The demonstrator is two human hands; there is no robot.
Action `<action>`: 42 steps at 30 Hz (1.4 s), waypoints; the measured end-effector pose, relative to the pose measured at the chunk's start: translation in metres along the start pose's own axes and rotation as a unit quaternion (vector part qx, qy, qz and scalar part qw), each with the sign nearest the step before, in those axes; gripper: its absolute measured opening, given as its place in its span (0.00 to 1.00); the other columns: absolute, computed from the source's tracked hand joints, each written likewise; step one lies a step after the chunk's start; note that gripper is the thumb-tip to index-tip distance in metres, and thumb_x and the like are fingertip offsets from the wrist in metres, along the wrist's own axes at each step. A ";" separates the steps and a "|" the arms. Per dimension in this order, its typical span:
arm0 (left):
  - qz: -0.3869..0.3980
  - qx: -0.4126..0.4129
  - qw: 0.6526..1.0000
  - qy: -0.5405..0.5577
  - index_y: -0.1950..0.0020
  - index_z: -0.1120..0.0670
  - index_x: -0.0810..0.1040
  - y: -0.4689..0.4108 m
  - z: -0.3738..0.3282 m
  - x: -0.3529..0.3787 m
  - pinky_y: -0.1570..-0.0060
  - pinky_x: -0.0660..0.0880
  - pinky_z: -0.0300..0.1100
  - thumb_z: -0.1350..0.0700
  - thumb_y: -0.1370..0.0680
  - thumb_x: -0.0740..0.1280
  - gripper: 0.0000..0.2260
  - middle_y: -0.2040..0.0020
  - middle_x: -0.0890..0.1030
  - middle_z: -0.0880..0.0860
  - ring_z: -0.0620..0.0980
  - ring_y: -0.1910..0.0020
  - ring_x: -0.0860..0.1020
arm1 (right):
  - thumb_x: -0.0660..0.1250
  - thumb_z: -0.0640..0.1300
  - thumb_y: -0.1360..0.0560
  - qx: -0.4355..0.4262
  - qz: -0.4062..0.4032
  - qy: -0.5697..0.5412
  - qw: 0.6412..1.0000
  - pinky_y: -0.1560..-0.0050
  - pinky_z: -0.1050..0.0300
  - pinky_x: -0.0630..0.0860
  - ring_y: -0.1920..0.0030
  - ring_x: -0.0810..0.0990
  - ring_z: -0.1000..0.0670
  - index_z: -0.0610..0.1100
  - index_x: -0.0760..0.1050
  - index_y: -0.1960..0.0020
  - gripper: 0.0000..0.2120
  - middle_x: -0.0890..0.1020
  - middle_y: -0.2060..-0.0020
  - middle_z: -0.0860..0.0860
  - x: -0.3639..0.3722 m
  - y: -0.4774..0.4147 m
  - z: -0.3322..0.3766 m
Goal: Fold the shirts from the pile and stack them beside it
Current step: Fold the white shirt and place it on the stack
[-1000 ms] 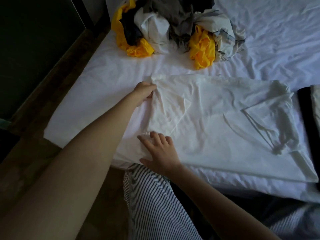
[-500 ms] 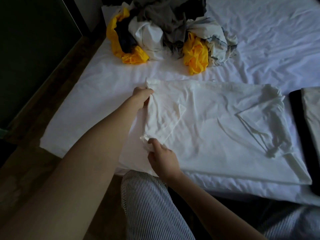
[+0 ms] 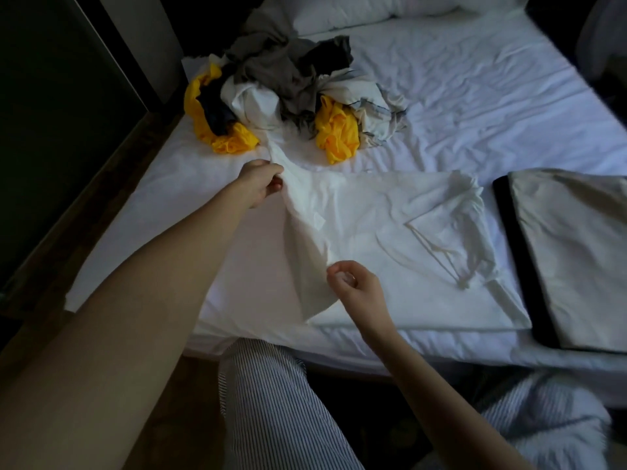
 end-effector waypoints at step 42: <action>0.199 0.152 0.934 -0.256 0.48 0.57 0.73 0.058 -0.001 0.329 0.56 0.73 0.42 0.59 0.19 0.55 0.08 0.45 0.78 0.59 0.53 0.51 0.77 | 0.58 0.43 0.29 0.017 -0.278 0.242 0.930 0.50 0.47 0.72 0.51 0.76 0.40 0.40 0.73 0.44 0.16 0.77 0.51 0.42 -0.245 0.031 -0.055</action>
Point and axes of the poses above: each hand's wrist, its own y-axis away from the middle knuckle, its own x-axis out of the palm, z = x × y, the point moved 5 cm from there along -y, towards the middle knuckle
